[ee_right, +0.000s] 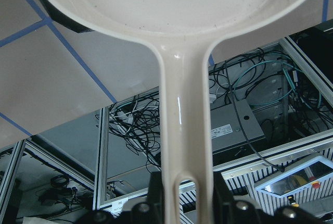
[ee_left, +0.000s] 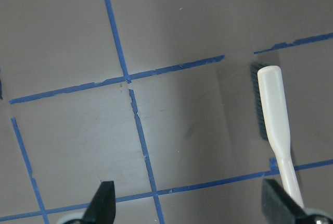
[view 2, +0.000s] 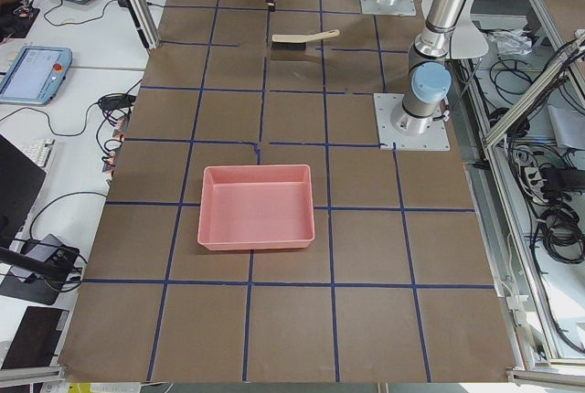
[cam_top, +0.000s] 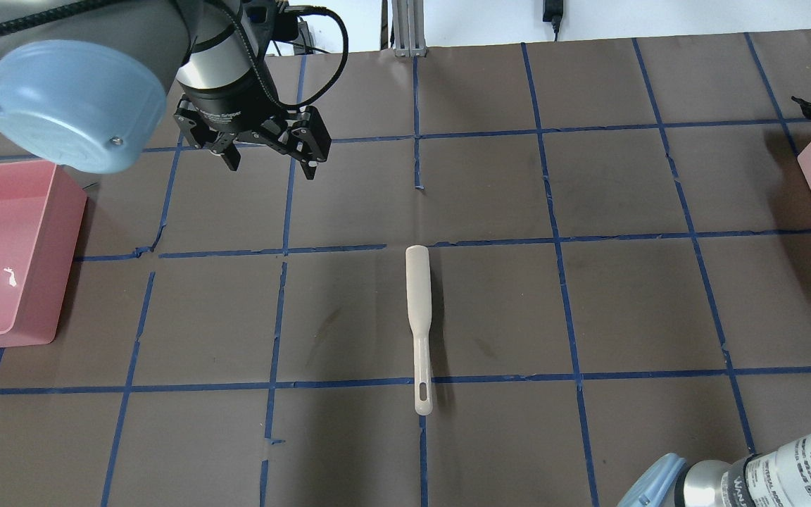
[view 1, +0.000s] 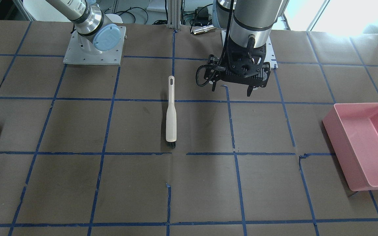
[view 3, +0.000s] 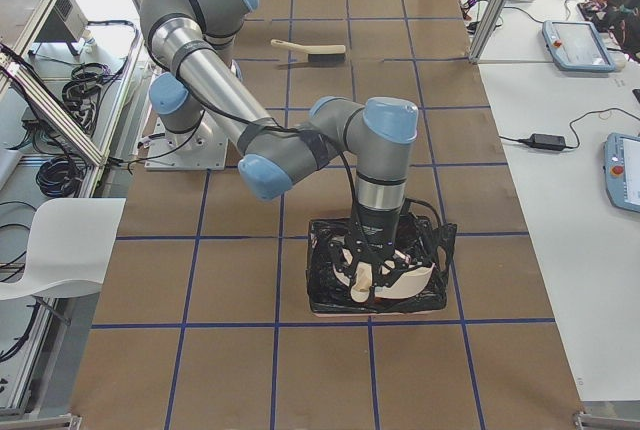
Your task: Sweep and dump trash in nearest bin
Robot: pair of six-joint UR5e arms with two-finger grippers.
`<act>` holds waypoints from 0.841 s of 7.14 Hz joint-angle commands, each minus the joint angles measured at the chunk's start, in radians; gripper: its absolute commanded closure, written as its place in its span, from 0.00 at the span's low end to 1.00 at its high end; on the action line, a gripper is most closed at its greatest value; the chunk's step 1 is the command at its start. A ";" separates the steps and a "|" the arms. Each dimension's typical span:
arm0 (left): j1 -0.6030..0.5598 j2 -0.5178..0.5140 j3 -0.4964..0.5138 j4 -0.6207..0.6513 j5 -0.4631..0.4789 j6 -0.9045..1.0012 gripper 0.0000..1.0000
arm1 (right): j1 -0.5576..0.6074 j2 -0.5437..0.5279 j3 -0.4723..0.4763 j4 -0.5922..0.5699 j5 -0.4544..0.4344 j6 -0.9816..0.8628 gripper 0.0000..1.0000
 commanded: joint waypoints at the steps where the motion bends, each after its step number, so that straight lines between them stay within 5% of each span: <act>1: 0.001 0.013 -0.009 0.000 0.000 0.000 0.00 | 0.001 -0.056 -0.002 0.037 0.074 0.063 1.00; 6: 0.004 0.019 -0.009 0.004 0.005 0.017 0.00 | 0.154 -0.092 0.009 0.277 0.270 0.437 1.00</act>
